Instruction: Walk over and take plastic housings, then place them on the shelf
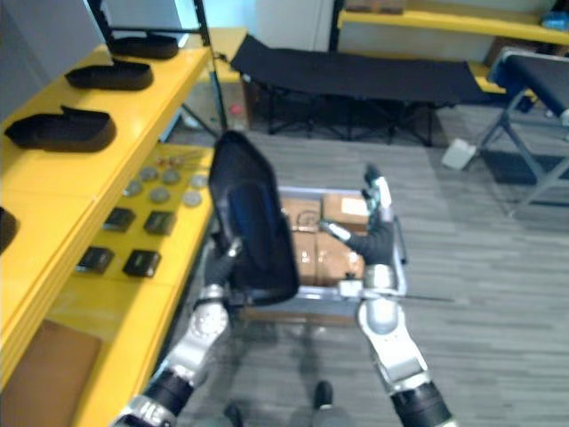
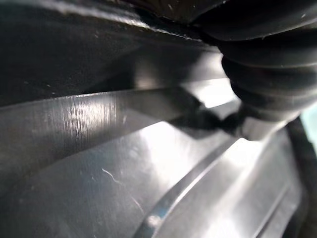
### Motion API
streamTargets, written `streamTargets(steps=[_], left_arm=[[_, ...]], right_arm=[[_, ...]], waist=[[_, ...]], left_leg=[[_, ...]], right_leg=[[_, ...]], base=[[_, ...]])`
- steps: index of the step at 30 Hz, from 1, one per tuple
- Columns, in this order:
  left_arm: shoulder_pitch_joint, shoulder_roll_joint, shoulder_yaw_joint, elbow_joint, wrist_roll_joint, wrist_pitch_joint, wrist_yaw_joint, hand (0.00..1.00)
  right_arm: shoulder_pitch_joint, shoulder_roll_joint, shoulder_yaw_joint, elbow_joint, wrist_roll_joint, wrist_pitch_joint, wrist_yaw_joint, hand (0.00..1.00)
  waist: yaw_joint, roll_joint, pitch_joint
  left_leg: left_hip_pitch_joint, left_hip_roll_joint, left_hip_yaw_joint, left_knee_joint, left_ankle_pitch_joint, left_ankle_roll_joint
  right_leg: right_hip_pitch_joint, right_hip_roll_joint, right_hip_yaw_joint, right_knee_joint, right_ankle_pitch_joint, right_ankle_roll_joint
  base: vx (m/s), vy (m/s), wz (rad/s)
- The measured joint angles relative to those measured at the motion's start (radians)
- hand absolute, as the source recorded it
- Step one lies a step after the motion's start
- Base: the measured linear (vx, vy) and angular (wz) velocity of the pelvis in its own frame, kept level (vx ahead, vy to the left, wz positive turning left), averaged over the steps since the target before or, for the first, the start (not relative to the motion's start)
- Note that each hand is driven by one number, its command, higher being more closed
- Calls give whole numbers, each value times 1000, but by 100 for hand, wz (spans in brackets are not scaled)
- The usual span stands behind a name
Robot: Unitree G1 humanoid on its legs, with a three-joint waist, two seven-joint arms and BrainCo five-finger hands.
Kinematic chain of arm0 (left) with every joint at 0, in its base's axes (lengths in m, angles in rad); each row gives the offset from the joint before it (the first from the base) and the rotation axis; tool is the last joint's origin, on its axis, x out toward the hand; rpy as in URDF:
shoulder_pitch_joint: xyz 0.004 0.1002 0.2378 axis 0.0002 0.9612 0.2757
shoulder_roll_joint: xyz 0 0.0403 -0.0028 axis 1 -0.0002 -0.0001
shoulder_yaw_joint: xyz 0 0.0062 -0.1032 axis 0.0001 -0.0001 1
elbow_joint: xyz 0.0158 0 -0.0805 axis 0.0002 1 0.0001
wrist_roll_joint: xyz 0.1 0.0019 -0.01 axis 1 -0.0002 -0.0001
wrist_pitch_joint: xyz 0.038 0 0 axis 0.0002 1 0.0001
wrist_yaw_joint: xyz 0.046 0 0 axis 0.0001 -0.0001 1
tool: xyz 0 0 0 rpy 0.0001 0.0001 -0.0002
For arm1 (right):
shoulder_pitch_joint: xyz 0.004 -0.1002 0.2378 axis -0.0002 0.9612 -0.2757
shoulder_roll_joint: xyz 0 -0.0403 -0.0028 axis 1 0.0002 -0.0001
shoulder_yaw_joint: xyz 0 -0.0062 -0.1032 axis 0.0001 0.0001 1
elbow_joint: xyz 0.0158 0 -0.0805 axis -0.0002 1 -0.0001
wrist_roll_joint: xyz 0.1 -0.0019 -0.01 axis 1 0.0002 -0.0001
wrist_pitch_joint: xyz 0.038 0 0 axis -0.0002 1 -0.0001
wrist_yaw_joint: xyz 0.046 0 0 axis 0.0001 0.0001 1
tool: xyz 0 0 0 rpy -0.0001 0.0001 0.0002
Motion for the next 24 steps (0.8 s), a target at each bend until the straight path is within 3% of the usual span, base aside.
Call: streamTargets(steps=[2,5,11,15,21,24], left_arm=[[54,-4,46,-93,8,-25,29,100],[120,-12,72,-194,3,-67,17,100],[316,-36,42,-472,-134,-119,-133,100],[374,-35,44,-523,-207,-125,-204,100],[414,-35,96,-644,-201,-120,-195,100],[426,-35,137,-700,-156,-105,-177,100]], right_arm=[[94,27,-55,-12,93,-19,66,0],[215,71,-98,-9,103,19,81,0],[407,166,-149,129,91,99,31,0],[437,175,-200,149,92,98,32,0],[355,162,-157,186,91,98,126,0],[284,145,-77,231,90,108,125,0]], waist=[[-1,1,-3],[-4,5,-21],[-10,14,-35],[-11,20,-38],[-3,24,-39],[29,29,-41]], left_leg=[[15,-10,-5,-9,-1,1],[14,-18,-6,-18,-3,7],[15,-31,12,-39,-4,12],[18,-32,13,-39,-6,14],[10,-49,-41,-38,-5,17],[8,-57,-73,-45,-5,18]], right_leg=[[16,-3,-9,0,-6,7],[12,-12,-11,1,-15,18],[-8,-23,3,3,-24,24],[-5,-23,4,3,-23,24],[20,-38,-50,4,-39,28],[33,-46,-85,5,-53,31]], base=[[1,26,9],[-15,34,4],[0,24,-7],[0,0,0],[-23,11,22],[-18,19,41]])
